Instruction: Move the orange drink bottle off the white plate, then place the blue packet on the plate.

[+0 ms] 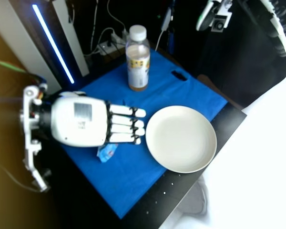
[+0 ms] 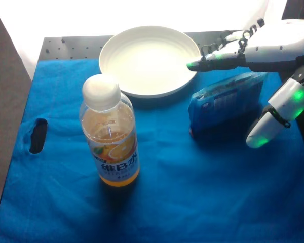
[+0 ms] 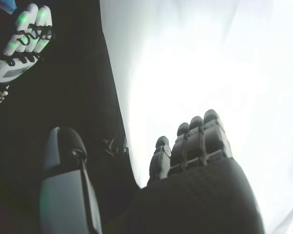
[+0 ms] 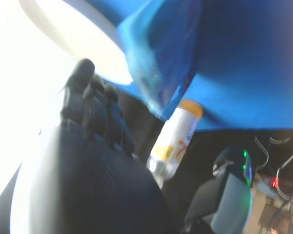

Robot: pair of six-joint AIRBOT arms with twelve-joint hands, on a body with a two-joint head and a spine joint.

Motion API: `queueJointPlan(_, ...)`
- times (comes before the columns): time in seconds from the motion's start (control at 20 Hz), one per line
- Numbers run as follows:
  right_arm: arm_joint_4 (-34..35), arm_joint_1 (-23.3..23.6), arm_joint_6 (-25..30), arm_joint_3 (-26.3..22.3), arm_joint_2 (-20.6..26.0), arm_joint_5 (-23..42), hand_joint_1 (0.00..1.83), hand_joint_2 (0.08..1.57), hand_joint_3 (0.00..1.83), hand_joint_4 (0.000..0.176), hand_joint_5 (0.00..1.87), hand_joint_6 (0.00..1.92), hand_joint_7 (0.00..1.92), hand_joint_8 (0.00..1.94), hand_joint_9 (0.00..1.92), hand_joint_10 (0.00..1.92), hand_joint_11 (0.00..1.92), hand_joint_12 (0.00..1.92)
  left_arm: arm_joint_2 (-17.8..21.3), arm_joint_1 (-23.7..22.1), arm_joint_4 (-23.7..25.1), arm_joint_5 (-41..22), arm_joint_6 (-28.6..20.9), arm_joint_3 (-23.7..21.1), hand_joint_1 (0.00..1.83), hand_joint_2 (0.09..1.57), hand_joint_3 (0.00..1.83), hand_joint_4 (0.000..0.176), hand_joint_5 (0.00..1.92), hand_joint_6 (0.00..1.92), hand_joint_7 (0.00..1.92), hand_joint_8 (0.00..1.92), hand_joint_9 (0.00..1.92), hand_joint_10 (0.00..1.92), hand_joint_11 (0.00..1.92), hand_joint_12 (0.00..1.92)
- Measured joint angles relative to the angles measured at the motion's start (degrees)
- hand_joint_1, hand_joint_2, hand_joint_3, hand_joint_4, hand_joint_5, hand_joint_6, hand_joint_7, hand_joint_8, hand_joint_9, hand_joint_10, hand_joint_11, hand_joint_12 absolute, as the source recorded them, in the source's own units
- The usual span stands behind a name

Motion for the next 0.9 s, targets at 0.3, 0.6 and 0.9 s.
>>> queueJointPlan(0.3,0.11,-0.81,0.02,1.97,-1.51,-1.62,0.77,0.74,0.0,0.0,0.44,0.01,0.62,0.01,0.62,0.04,0.14,1.26,0.0,0.0,0.04,-0.96,0.09,-0.7,0.67,0.83,0.0,0.176,0.0,0.0,0.0,0.0,0.0,0.0,0.0,0.0)
queueJointPlan(0.6,0.63,-0.83,0.02,3.67,-3.56,-1.92,1.03,0.87,0.0,0.0,0.73,0.01,0.88,0.02,0.93,0.06,0.52,1.23,0.0,0.02,0.15,-1.92,0.33,-1.42,0.68,0.85,0.0,0.176,0.0,0.0,0.0,0.0,0.0,0.0,0.0,0.0)
queueJointPlan(0.9,1.03,-1.14,0.11,5.22,-6.38,-2.6,1.19,1.03,0.0,0.0,1.17,0.63,1.02,1.33,0.95,1.78,0.96,1.89,0.0,0.66,-1.33,-2.73,0.66,-1.97,0.74,0.8,0.0,0.176,0.0,0.0,0.0,0.0,0.0,0.0,0.0,0.0)
